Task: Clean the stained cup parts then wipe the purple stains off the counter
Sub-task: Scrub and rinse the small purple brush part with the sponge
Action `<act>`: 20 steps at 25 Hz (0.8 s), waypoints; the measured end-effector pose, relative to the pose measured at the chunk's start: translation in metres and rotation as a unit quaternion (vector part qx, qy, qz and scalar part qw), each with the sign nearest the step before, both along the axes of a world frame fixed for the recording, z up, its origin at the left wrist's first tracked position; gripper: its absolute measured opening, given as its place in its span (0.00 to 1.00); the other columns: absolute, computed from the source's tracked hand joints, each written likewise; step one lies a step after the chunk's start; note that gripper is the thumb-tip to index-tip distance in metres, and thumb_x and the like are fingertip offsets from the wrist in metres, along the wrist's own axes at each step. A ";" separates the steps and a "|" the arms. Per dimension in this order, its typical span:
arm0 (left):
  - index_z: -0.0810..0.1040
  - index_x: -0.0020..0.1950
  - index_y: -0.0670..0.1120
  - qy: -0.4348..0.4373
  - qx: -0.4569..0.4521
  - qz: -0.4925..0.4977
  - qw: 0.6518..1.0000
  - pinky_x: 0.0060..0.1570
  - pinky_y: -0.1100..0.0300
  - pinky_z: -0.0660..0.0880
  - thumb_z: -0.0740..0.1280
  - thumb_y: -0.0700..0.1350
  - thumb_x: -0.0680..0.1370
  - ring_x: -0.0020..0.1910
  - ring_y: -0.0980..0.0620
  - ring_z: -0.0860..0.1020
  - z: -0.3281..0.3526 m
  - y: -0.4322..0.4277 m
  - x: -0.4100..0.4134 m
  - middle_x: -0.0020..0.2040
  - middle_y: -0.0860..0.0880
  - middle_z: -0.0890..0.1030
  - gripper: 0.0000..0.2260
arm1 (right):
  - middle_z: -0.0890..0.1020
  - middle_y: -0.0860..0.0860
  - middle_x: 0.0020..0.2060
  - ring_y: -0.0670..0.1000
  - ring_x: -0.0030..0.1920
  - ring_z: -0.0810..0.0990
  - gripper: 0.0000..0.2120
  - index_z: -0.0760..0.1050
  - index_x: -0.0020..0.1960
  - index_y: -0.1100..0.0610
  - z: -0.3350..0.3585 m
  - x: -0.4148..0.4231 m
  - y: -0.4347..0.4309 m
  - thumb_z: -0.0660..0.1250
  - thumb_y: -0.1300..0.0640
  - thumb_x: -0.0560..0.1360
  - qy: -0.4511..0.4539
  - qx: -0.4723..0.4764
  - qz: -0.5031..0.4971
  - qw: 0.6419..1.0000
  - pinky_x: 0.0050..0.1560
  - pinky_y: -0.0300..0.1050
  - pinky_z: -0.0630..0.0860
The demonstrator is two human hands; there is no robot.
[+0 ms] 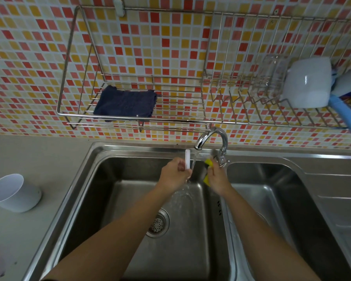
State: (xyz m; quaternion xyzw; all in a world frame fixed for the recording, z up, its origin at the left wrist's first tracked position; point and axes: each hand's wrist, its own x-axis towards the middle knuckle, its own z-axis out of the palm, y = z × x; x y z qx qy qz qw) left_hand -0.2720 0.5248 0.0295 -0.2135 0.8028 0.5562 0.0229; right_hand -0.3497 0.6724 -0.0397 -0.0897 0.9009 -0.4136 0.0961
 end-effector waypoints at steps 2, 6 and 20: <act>0.76 0.48 0.42 0.002 -0.043 -0.002 0.999 0.48 0.54 0.76 0.67 0.42 0.74 0.47 0.45 0.79 -0.001 -0.004 0.006 0.47 0.44 0.81 0.05 | 0.75 0.60 0.56 0.57 0.55 0.75 0.15 0.67 0.65 0.60 -0.007 0.012 -0.004 0.52 0.58 0.81 0.032 0.011 0.026 0.999 0.53 0.45 0.70; 0.75 0.53 0.42 0.005 -0.060 -0.019 0.998 0.44 0.59 0.73 0.67 0.42 0.75 0.47 0.48 0.78 0.000 -0.012 0.022 0.49 0.44 0.80 0.08 | 0.76 0.55 0.35 0.54 0.37 0.75 0.15 0.72 0.49 0.60 0.001 0.035 -0.008 0.50 0.54 0.82 0.025 0.037 0.007 0.999 0.33 0.43 0.66; 0.70 0.60 0.45 0.110 -0.128 -0.012 0.986 0.44 0.57 0.75 0.69 0.41 0.73 0.44 0.48 0.79 0.041 -0.031 0.069 0.44 0.48 0.78 0.17 | 0.75 0.46 0.44 0.45 0.42 0.75 0.12 0.69 0.58 0.53 0.139 0.104 -0.030 0.51 0.51 0.81 0.248 -0.044 0.083 0.964 0.43 0.42 0.73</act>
